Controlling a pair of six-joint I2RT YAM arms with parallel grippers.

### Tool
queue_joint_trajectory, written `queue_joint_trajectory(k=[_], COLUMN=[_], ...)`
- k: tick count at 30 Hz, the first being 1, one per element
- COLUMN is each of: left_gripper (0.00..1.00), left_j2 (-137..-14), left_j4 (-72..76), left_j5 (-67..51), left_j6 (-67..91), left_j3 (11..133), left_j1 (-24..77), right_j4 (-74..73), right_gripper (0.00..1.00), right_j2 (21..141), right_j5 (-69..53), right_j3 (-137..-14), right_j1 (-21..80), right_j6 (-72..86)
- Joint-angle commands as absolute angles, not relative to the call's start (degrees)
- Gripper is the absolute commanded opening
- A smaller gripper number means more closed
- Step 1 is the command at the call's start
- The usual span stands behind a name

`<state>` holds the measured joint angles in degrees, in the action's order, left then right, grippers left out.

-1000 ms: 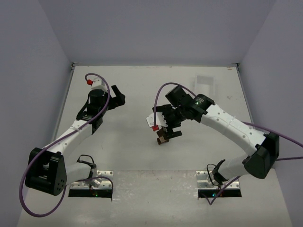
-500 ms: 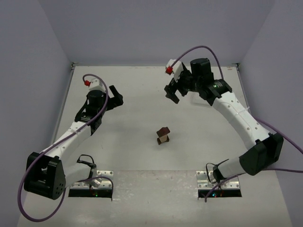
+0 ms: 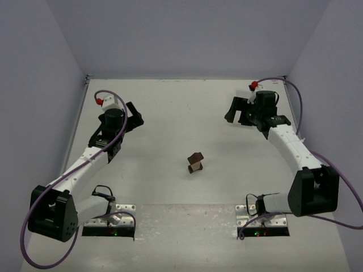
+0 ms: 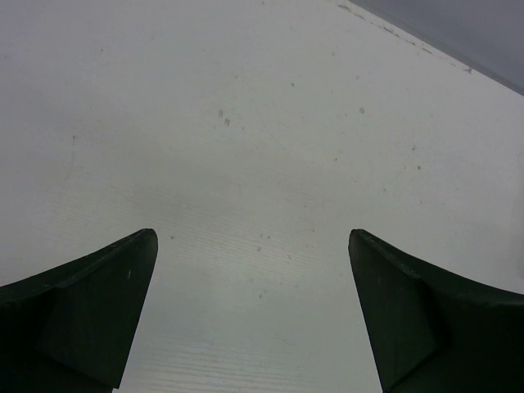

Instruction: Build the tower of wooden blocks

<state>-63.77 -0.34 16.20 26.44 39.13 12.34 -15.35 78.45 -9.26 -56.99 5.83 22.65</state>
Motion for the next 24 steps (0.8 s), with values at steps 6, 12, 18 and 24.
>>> queue_joint_trajectory(k=[6,12,18,24], left_gripper=[1.00,1.00,1.00,1.00], left_j2=[-59.71,-58.01,-58.10,-57.66], left_j4=[0.18,0.35,0.41,0.44], left_j5=[19.64,20.09,20.39,20.70], left_j6=[27.73,28.15,28.21,28.21], left_j3=[39.88,38.85,38.76,38.54], left_j1=[12.24,12.30,12.30,12.30], right_j4=[-8.34,-7.98,-10.24,-9.50], right_gripper=[0.99,0.99,0.99,0.99], right_j2=[66.86,60.19,57.60,57.09], right_j5=[3.96,9.15,13.49,13.32], right_j3=[-42.28,-35.87,-34.63,-33.79], right_j1=[5.98,6.06,6.00,6.06], right_j6=[30.10,29.57,29.53,28.44])
